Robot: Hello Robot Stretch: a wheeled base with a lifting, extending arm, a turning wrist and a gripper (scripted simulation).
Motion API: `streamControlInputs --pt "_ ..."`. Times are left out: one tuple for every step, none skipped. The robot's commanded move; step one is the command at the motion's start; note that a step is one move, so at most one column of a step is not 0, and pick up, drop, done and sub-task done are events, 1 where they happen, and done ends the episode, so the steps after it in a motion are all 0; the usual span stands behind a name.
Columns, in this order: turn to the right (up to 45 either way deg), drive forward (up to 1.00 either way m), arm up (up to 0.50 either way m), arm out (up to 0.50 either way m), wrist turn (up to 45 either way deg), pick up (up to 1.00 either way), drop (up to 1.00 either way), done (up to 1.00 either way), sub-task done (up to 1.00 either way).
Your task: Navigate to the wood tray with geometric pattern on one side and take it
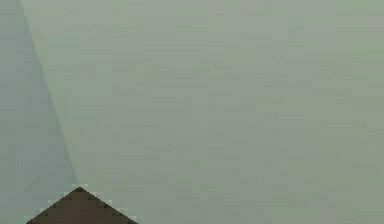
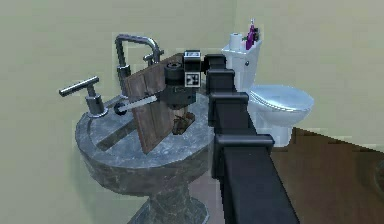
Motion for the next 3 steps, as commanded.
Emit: streamControlInputs --pt "0.0 0.00 0.00 0.00 3.0 0.00 0.00 0.00 0.00" --pt "0.0 0.00 0.00 0.00 0.0 1.00 0.00 0.00 0.00" --pt "0.0 0.00 0.00 0.00 0.0 0.00 0.00 1.00 0.00"
